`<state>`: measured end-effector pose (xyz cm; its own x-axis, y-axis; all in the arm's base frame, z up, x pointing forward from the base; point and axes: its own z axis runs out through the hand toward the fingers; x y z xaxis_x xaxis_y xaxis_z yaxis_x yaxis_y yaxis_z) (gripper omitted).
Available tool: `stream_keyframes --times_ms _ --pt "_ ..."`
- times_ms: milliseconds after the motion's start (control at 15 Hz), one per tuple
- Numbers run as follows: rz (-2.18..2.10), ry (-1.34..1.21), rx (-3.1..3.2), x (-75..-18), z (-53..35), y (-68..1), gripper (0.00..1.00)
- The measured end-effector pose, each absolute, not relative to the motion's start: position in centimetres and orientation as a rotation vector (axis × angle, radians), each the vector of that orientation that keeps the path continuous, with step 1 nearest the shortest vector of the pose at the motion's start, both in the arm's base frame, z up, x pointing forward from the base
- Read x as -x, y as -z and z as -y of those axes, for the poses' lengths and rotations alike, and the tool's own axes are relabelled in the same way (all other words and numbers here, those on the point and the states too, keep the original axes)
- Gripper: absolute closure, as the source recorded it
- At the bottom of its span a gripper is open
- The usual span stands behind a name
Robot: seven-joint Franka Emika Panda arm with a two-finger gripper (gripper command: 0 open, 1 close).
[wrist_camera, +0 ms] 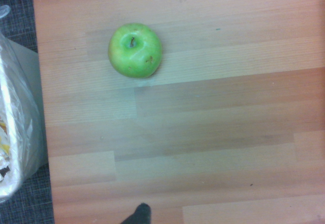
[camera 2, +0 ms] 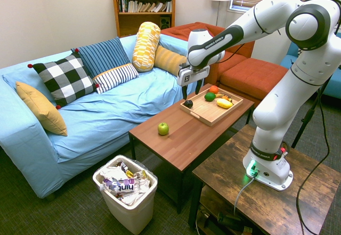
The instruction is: Put the apple in the tray
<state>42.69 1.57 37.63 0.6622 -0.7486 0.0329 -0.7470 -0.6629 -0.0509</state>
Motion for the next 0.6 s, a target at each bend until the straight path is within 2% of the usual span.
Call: stream_keyframes --times_ms 267,600 --pt "-1.262 0.072 2.84 -43.4 -1.6 -37.2 0.0" --pt "-1.219 0.094 2.834 -47.4 -4.4 -34.8 0.0"
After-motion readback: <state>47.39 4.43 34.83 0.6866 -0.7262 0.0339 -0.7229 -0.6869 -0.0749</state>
